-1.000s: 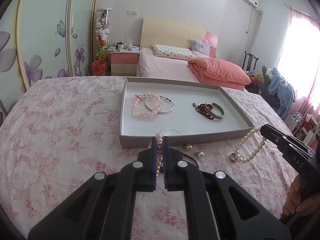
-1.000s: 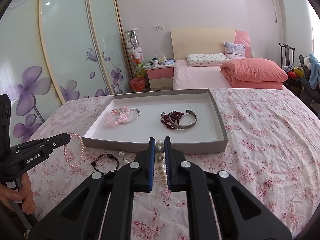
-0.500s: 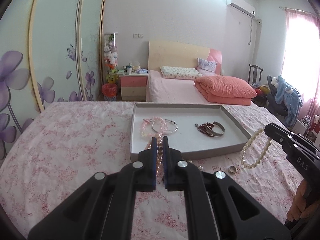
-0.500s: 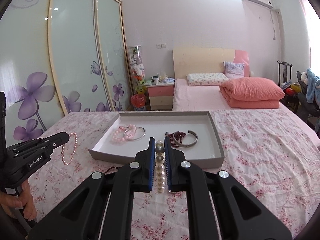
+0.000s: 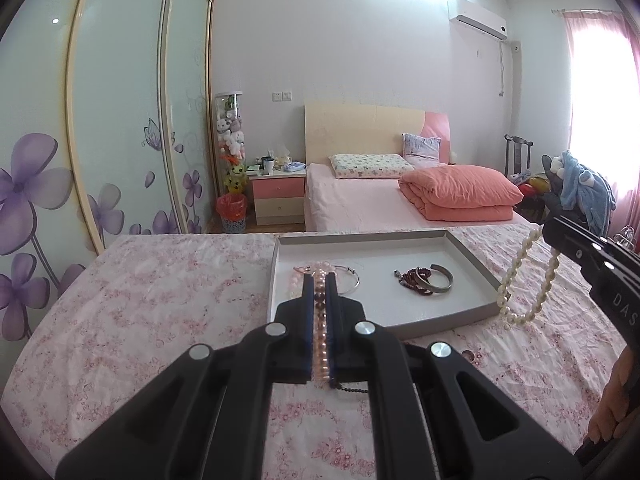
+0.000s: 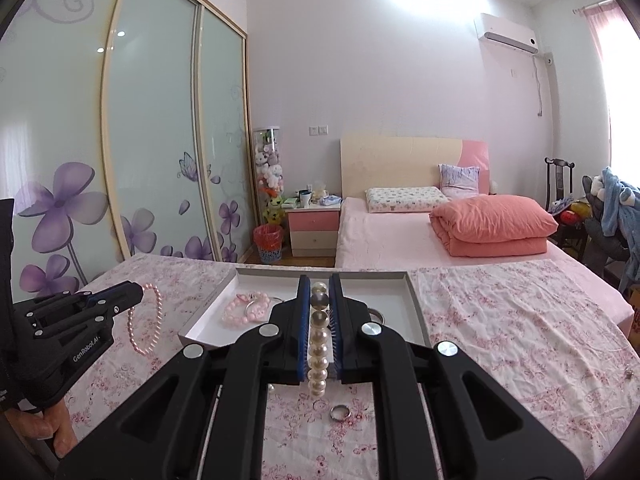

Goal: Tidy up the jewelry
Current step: 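Carry both strands over the tray and open the right tool to drop the pearl necklace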

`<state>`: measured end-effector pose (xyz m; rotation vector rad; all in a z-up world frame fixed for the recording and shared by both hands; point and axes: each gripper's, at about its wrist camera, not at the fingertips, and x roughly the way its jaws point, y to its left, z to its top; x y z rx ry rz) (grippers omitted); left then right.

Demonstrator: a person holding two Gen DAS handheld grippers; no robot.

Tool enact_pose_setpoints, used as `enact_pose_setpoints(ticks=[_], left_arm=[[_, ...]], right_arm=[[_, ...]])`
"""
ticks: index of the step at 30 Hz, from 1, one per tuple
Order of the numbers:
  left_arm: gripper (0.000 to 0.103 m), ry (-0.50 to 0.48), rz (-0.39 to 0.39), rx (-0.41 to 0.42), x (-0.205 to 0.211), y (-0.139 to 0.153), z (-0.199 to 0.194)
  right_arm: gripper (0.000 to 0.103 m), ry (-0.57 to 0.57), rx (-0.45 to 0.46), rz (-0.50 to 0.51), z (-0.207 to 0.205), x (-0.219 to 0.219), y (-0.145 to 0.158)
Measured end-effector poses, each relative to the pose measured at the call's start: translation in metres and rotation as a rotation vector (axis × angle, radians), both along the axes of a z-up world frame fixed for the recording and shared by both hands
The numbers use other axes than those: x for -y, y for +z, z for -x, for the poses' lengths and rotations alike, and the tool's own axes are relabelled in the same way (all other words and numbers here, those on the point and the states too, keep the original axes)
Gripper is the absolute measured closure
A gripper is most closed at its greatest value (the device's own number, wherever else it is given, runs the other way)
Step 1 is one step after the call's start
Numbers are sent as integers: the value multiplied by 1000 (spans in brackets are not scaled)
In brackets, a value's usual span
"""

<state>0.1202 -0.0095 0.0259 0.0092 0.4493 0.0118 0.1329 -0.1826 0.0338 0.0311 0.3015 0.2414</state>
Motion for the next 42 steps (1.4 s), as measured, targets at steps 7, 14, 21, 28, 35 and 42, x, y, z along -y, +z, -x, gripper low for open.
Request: enact_pose_setpoints(ticks=[7, 14, 21, 28, 35, 42], left_arm=[[97, 0, -2, 9, 1, 4, -8], [97, -8, 8, 1, 1, 9, -35], [97, -3, 28, -27, 0, 5, -73], [97, -3, 25, -56, -1, -9, -110], [97, -18, 52, -112, 0, -22, -139], [97, -36, 71, -164, 6, -38, -170]], right_arm=[[93, -6, 31, 5, -6, -2, 7], [93, -20, 51, -1, -29, -3, 16], [93, -38, 17, -3, -68, -5, 10], [93, -44, -35, -4, -99, -9, -3], [93, -40, -98, -19, -130, -12, -18], [93, -28, -179, -60, -161, -14, -33]])
